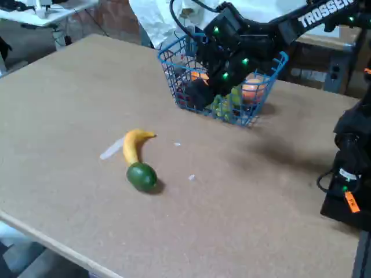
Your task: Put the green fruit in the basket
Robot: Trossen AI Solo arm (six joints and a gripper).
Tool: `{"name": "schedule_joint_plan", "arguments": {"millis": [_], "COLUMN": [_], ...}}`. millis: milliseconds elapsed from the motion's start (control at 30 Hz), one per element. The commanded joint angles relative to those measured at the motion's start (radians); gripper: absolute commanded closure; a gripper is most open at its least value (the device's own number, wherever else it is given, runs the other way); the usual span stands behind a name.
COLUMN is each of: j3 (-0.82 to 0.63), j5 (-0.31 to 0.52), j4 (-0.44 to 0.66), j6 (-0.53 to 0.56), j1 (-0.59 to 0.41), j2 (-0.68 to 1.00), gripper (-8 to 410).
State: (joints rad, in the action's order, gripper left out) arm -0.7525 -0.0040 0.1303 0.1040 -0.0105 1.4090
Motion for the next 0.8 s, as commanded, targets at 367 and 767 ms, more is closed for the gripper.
{"name": "schedule_joint_plan", "arguments": {"millis": [367, 767], "j3": [-0.001, -0.001], "j5": [-0.005, -0.009], "j4": [0.0, -0.004], "j6": [0.0, 0.017], "j1": [0.0, 0.0], "j2": [0.0, -0.002], "gripper": [182, 182]}}
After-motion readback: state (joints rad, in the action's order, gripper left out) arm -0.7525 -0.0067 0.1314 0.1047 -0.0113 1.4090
